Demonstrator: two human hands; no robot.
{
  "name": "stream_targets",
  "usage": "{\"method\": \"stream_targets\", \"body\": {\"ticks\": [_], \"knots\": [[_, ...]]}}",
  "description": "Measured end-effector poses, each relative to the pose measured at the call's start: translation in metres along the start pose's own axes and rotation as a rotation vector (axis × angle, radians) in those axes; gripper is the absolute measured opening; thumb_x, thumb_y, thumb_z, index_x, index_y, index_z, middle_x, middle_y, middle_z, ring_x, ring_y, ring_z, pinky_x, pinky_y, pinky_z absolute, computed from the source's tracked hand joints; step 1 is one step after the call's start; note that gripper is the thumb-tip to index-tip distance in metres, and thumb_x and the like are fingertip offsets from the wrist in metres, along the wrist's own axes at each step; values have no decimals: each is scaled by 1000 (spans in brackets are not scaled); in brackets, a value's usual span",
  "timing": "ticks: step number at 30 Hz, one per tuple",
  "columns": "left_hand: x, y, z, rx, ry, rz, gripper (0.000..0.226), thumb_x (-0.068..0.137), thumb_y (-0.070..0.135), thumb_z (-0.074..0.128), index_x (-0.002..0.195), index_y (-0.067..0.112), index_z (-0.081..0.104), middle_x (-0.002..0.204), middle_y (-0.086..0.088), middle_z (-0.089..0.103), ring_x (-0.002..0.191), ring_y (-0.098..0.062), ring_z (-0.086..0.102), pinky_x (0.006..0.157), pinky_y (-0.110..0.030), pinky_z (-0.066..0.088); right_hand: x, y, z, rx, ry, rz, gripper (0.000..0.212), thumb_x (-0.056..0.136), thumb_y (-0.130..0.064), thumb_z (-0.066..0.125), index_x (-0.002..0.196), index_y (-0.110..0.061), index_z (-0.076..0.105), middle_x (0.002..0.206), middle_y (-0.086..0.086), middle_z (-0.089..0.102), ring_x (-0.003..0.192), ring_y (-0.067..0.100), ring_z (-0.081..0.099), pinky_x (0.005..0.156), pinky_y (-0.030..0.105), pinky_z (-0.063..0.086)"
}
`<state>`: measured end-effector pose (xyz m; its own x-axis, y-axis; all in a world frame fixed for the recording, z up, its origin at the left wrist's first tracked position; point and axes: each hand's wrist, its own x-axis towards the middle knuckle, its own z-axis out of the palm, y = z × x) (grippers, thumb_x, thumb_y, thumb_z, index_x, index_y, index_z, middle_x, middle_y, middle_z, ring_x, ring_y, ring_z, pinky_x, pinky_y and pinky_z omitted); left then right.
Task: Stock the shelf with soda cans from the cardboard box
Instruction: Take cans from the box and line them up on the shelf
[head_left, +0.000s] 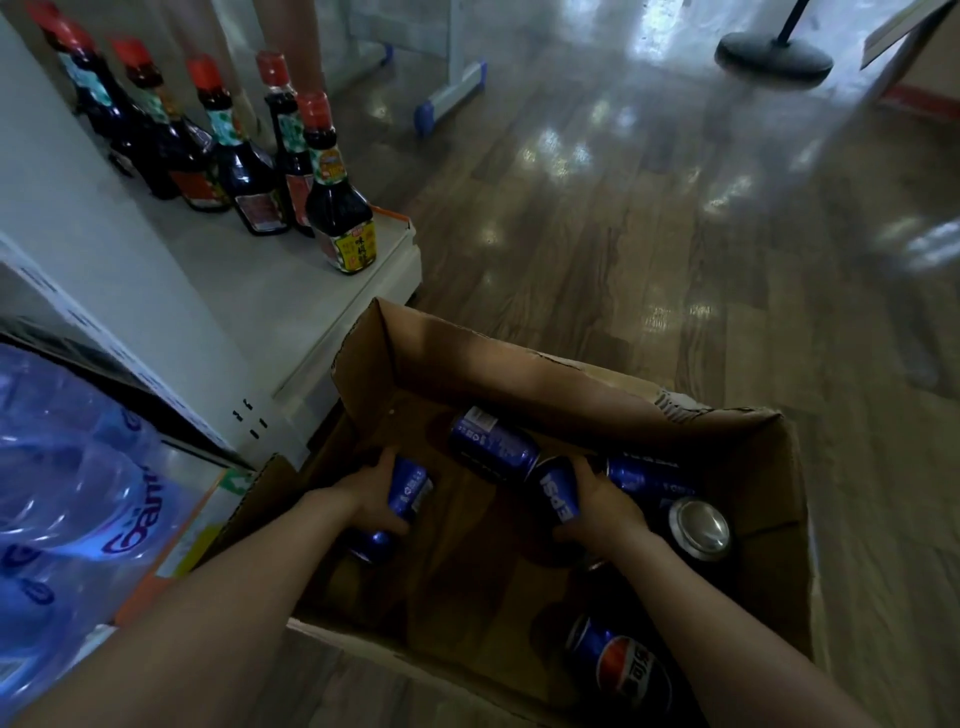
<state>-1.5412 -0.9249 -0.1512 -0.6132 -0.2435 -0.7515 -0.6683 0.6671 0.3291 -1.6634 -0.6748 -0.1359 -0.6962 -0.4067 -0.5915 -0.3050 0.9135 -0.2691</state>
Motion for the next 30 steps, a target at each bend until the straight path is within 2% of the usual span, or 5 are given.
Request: {"method": "stream_targets", "body": {"ticks": [4,12,18,23,30], "knots": [[-15,4,-12,22,-2,95,122,66,31,82,146,32,-11,151,-10,23,133,-32,33,105,-44,39,-12,1,-20,17,47,-54,102,72,-30,77,148,-23,10,142,10,41,124,31,47,96,38,44],[-75,23,-56,-56,-32,234,102,73,14,75,144,34,5,144,-7,31,126,-29,39,92,-37,45,-52,-20,-61,41,12,-165,99,71,-32,76,148,-30,13,143,6,40,129,26,41,106,41,38],[-136,24,-100,34,-5,331,99,74,14,75,144,35,8,141,-3,32,118,-20,41,92,-35,45,-93,-50,-100,81,-8,-260,100,68,-30,79,146,-36,17,140,3,43,123,25,46,100,46,44],[-197,28,-138,128,104,374,103,71,22,77,144,36,7,143,1,34,123,-19,42,98,-37,44,-134,-80,-144,61,81,-369,97,69,-27,78,145,-38,19,133,-3,50,114,17,51,90,34,47],[-281,42,-180,204,242,457,103,74,19,75,147,31,3,144,0,33,115,-14,42,88,-25,42,-193,-123,-201,-46,229,-477,96,67,-25,79,143,-40,23,127,-6,50,107,14,51,88,30,47]]}}
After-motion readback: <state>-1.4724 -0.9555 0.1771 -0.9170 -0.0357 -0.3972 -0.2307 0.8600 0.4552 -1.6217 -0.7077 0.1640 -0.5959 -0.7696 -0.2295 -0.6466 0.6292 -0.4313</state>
